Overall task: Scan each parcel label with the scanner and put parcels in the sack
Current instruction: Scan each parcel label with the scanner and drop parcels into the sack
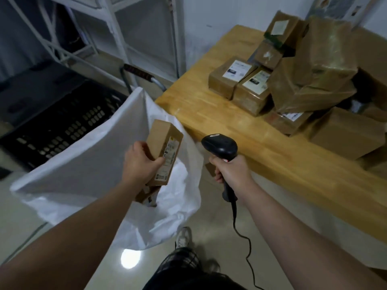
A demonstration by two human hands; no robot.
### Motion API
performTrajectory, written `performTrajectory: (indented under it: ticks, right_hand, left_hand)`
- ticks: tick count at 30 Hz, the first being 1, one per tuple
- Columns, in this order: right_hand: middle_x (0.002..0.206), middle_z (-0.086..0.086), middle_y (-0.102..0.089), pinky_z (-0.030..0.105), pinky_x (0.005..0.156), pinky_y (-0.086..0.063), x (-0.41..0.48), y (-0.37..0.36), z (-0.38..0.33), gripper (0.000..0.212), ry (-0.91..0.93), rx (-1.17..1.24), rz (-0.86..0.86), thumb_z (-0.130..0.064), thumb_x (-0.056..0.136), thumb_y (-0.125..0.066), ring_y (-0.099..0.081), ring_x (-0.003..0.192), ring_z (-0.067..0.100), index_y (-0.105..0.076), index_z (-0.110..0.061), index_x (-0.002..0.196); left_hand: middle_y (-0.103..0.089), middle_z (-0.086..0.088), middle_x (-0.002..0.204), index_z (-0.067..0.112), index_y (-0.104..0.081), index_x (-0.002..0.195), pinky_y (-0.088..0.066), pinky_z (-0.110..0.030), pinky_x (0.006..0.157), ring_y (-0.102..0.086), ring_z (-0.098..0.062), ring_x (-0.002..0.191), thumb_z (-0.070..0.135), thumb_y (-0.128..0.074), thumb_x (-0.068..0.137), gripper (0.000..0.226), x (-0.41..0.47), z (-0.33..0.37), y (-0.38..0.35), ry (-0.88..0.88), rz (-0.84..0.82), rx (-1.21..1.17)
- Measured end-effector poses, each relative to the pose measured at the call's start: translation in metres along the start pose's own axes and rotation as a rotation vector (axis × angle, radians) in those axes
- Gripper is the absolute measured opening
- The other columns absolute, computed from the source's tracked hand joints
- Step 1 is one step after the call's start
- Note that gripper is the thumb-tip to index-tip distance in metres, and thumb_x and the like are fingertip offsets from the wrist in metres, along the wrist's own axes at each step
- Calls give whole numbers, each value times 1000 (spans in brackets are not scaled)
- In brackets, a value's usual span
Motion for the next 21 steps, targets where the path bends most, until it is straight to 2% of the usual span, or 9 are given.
performTrajectory:
  ticks: [3, 5, 8, 11, 18, 21]
  right_hand:
    - [56, 5, -59, 23, 49, -46, 6, -18, -2, 19, -15, -36, -26, -20, 84, -69, -57, 48, 14, -64, -6, 72]
    - [57, 4, -60, 23, 49, -46, 12, -27, -3, 20, -26, -58, -30, -21, 84, -69, -57, 47, 12, -63, -7, 71]
    - [59, 4, -61, 26, 54, -48, 25, -33, -8, 20, -25, -78, -19, -23, 84, -69, -58, 49, 12, -64, -8, 71]
    - [60, 5, -60, 27, 56, -48, 38, -29, -16, 20, -15, -68, 15, -23, 84, -68, -59, 52, 15, -63, -8, 72]
    - [58, 7, -58, 25, 52, -48, 64, 17, -41, 18, 3, 1, 186, -17, 86, -68, -57, 48, 15, -62, -5, 74]
    - [61, 9, -57, 30, 54, -49, 77, 48, -49, 19, -4, 65, 260, -17, 86, -69, -57, 52, 19, -64, 1, 80]
  left_hand:
    - [-45, -14, 131, 14, -41, 134, -35, -44, 101, -41, -34, 122, 52, -71, 76, 77, 3, -13, 1, 30, -42, 321]
    - [-38, -15, 138, 13, -33, 141, -29, -45, 104, -35, -35, 127, 62, -66, 76, 88, 8, -9, -4, 31, -68, 376]
    - [-33, -14, 146, 15, -26, 147, -26, -47, 107, -30, -35, 133, 65, -61, 79, 92, 28, 14, -13, -86, -90, 348]
    - [-34, -11, 149, 18, -27, 149, -27, -46, 108, -31, -32, 136, 62, -59, 83, 85, 50, 43, -20, -210, -117, 326]
    - [-44, -10, 140, 17, -36, 143, -33, -42, 104, -37, -31, 129, 48, -59, 89, 67, 94, 112, -35, -361, -199, 205]
    - [-47, -9, 137, 17, -40, 141, -34, -40, 103, -40, -30, 127, 47, -60, 89, 64, 107, 147, -52, -405, -224, 168]
Point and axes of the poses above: each hand's wrist, its own x-axis towards the middle knuckle, its own y-axis out of the back of the hand, z = x × y, the point moved 3 cm from there along x, towards the middle knuckle
